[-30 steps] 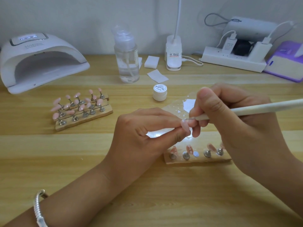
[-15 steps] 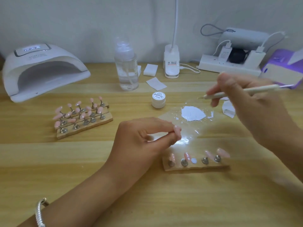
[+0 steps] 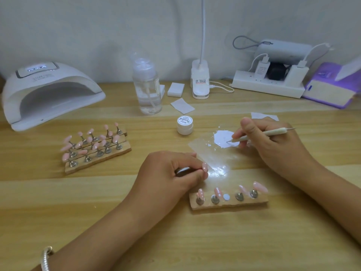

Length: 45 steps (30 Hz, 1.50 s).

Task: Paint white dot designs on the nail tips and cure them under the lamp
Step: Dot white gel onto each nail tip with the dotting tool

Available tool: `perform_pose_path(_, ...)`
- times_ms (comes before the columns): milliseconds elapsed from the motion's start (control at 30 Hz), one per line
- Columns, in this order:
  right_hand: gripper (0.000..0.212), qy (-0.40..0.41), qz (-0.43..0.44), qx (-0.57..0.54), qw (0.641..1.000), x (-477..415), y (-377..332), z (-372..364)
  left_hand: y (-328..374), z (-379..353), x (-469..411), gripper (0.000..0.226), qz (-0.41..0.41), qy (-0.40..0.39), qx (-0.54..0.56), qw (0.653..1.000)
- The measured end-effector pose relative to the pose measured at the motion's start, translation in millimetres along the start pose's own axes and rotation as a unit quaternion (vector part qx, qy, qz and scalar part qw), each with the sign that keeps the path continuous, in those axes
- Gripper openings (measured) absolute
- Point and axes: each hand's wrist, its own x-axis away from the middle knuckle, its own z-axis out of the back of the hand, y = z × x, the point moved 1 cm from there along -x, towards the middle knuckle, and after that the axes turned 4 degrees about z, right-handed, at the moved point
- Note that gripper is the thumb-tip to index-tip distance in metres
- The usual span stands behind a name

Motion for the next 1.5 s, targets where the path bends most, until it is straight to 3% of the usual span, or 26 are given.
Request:
perform_pose_path(267, 0.045, 0.030, -0.021, -0.058, 0.998, 1.7, 2.0, -0.7, 1.9, -2.0, 0.3, 0.006, -0.021, 0.010, -0.011, 1.000)
perform_pose_path(467, 0.044, -0.009, -0.021, -0.083, 0.996, 3.1, 0.3, -3.3, 4.1, -2.9, -1.9, 0.011, -0.028, -0.020, 0.027, 0.999)
perform_pose_path(900, 0.040, 0.012, -0.005, -0.027, 1.000, 2.0, -1.5, -1.3, 4.5, -4.0, -3.6, 0.008, 0.001, -0.043, 0.027, 0.999)
perform_pose_path(1500, 0.042, 0.010, -0.020, -0.037, 0.999, 2.3, -1.1, 0.9, 6.1, -3.9, -3.4, 0.009, 0.015, -0.042, 0.042, 0.998)
